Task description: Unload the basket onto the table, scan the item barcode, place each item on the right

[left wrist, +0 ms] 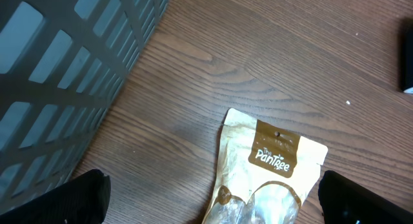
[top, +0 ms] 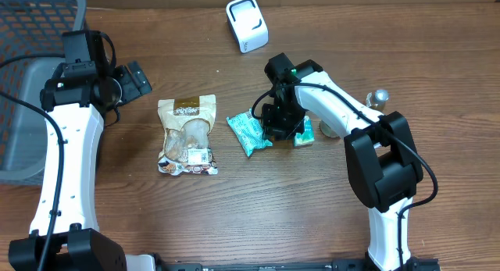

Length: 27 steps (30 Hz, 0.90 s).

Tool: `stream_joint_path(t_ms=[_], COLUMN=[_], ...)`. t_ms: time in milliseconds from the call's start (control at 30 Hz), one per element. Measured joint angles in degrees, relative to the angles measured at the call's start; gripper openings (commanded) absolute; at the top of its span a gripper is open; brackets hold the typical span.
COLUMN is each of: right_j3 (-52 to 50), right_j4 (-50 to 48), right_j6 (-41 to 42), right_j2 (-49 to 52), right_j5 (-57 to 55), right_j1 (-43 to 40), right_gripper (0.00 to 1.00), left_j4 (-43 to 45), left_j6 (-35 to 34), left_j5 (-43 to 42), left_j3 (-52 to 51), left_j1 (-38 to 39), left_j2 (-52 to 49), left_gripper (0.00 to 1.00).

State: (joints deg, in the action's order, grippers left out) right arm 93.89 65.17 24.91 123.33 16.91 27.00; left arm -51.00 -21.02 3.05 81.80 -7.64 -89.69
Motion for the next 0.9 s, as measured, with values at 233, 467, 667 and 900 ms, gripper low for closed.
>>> stream_joint_path(t_ms=[233,467,667,900], right_j3=[8.13,9.46,9.44,9.27], right_j4=[4.42,5.29,5.38,4.57], right_j6=[-0.74,-0.76,-0.92,-0.94], right_j2=[-0.04,-0.07,-0.07,-0.07], right_j5=[-2.38,-6.43,-13.66,-18.93], right_j1=[0.24,4.90,10.19,12.35], right_gripper=[0.40,0.39,0.40,0.40], left_j4=[0.00,0.00,0.00,0.00], left_j6=[0.00,0.00,0.00,0.00], left_j5=[0.00,0.00,0.00,0.00], left_j3=[0.00,0.00,0.00,0.00], left_j1=[0.00,0.00,0.00,0.00], left_j2=[0.02,0.00,0.02,0.02], left_gripper=[0.99,1.00,1.00,1.00])
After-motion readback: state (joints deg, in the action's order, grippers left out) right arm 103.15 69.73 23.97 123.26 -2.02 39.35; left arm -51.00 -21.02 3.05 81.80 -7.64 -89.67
